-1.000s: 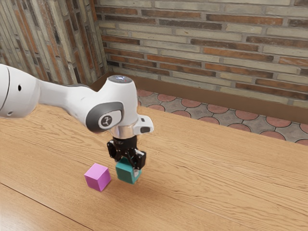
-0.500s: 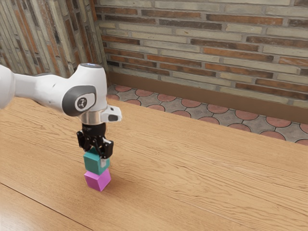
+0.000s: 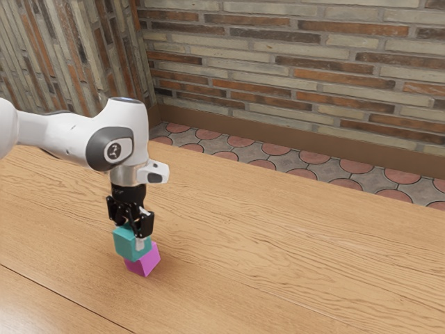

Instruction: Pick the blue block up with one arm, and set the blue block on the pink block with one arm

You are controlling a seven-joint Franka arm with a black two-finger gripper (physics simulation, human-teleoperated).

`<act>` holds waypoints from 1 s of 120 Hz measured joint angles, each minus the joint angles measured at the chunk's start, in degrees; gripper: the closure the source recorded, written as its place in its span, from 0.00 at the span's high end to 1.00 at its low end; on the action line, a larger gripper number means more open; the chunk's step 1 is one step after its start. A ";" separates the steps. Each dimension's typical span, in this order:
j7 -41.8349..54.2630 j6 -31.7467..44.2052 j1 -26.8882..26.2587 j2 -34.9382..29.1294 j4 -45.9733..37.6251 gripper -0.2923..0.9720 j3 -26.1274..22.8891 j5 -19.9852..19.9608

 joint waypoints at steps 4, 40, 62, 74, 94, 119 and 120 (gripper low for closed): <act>0.43 -0.03 0.35 0.01 0.03 0.53 0.01 -0.36; 3.30 0.20 2.20 0.91 0.77 0.53 0.13 -1.34; 4.35 0.49 0.99 1.97 1.85 0.53 0.21 -1.18; 4.68 0.57 1.73 2.17 2.08 0.53 0.34 -1.18; 5.09 0.64 2.45 2.50 2.12 0.53 0.70 -1.15; 4.78 0.67 2.93 2.85 2.12 0.53 0.75 -1.22; 4.76 0.68 3.03 2.87 2.12 0.53 0.75 -1.22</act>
